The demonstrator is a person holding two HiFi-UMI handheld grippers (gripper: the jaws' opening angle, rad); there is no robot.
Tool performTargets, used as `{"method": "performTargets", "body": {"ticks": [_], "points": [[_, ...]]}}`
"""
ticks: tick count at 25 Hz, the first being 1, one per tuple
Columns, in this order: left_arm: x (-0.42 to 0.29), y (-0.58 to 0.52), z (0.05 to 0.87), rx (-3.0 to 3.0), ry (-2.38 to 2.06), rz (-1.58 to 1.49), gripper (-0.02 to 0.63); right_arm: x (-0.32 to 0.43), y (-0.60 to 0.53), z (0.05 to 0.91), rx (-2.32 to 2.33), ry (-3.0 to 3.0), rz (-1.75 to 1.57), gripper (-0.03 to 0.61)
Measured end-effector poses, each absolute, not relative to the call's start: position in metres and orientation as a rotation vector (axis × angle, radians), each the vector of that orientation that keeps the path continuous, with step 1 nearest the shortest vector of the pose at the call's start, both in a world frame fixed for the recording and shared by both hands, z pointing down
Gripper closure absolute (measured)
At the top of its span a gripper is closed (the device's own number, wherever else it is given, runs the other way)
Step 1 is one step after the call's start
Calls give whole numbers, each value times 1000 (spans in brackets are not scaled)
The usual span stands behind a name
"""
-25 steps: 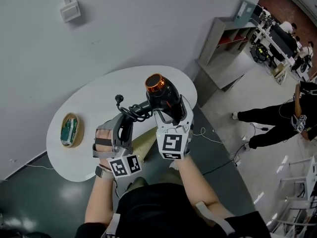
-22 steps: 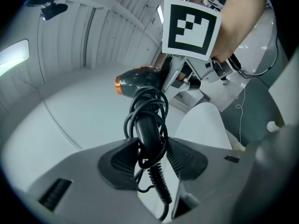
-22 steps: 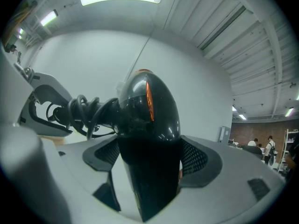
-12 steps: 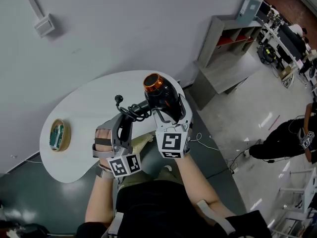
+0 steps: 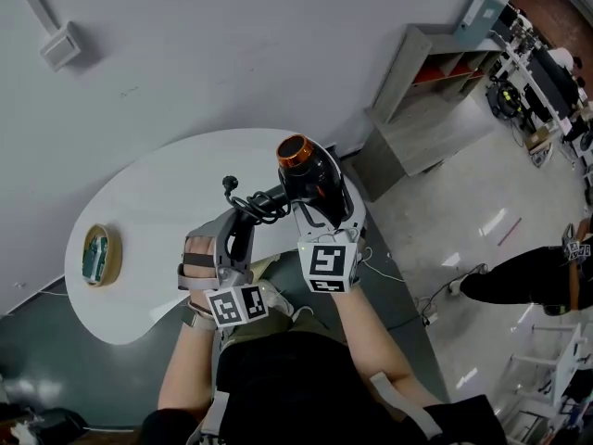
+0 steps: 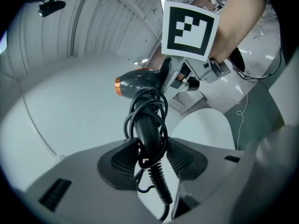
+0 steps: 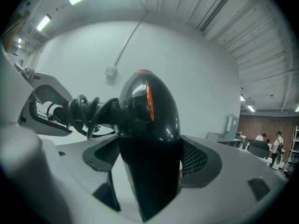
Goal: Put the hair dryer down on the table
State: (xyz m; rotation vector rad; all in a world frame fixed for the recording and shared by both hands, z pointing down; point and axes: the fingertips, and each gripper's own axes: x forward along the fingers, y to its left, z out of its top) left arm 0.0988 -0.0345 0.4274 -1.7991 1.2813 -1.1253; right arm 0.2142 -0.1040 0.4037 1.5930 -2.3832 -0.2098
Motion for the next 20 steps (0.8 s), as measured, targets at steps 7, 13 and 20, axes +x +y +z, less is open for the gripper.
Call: {"method": "performTargets", "body": {"ticks": [7, 13, 20], "points": [[73, -84, 448, -1855, 1317, -1139, 428, 185, -158, 422, 1508, -2356, -192, 189], [46, -114, 461, -1879, 1356, -1175, 428, 155, -193, 437, 1435, -2354, -155, 189], [19, -132, 479, -1918, 1388, -1228, 428, 122, -220, 462, 1316, -2353, -77, 189]]}}
